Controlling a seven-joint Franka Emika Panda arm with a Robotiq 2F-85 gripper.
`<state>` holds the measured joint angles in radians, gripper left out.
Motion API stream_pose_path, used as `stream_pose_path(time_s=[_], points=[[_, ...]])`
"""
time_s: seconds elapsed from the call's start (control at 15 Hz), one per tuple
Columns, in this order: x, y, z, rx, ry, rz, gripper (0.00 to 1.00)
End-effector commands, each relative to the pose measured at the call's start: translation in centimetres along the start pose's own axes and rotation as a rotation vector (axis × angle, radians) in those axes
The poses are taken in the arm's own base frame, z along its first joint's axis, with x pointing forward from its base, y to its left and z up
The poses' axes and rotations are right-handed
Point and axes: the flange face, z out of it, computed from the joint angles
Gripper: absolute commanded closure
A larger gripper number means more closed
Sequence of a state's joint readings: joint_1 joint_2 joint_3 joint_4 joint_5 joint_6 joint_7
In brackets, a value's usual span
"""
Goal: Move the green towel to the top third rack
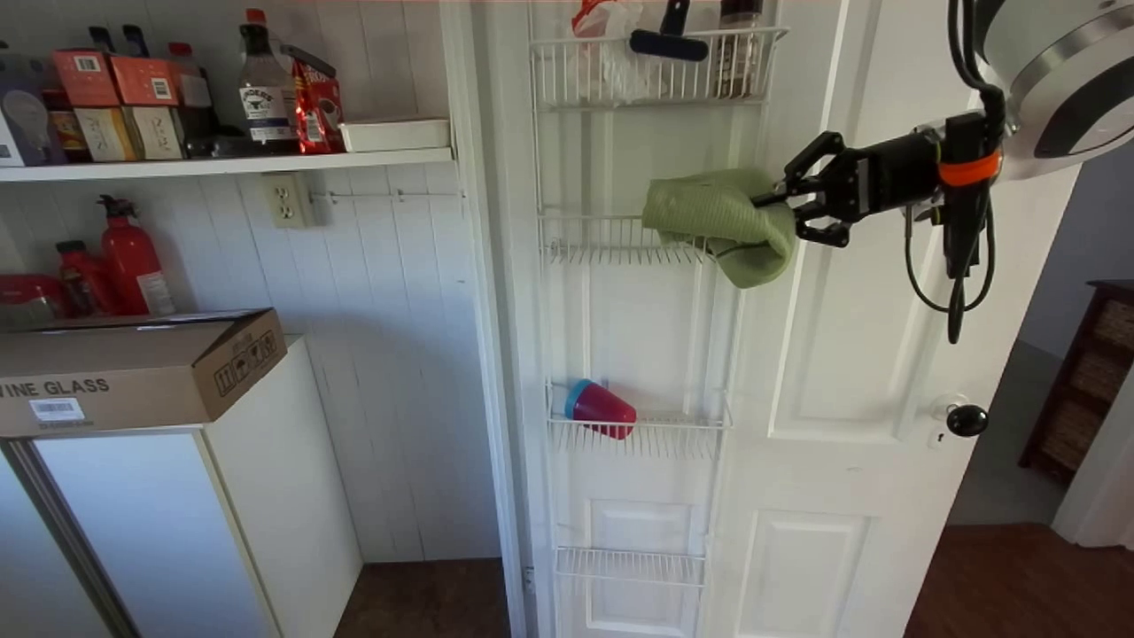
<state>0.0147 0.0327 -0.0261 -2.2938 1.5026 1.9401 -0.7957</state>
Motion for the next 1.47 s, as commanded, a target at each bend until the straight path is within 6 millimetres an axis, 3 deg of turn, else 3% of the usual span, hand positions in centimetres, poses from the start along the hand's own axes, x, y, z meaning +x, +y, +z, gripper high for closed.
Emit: stream_pose_path(time_s=[0.0, 0.67, 0.87, 1.4], points=[[-0.6, -0.5, -1.2, 0.021, -0.069, -0.091, 0.95], [-2.1, -0.3, -4.3, -0.082, -0.244, -0.054, 0.96], [-3.1, 1.1, -4.7, -0.127, -0.348, -0.016, 0.96], [-6.6, 7.1, -5.5, -0.308, -0.567, 0.182, 0.96]])
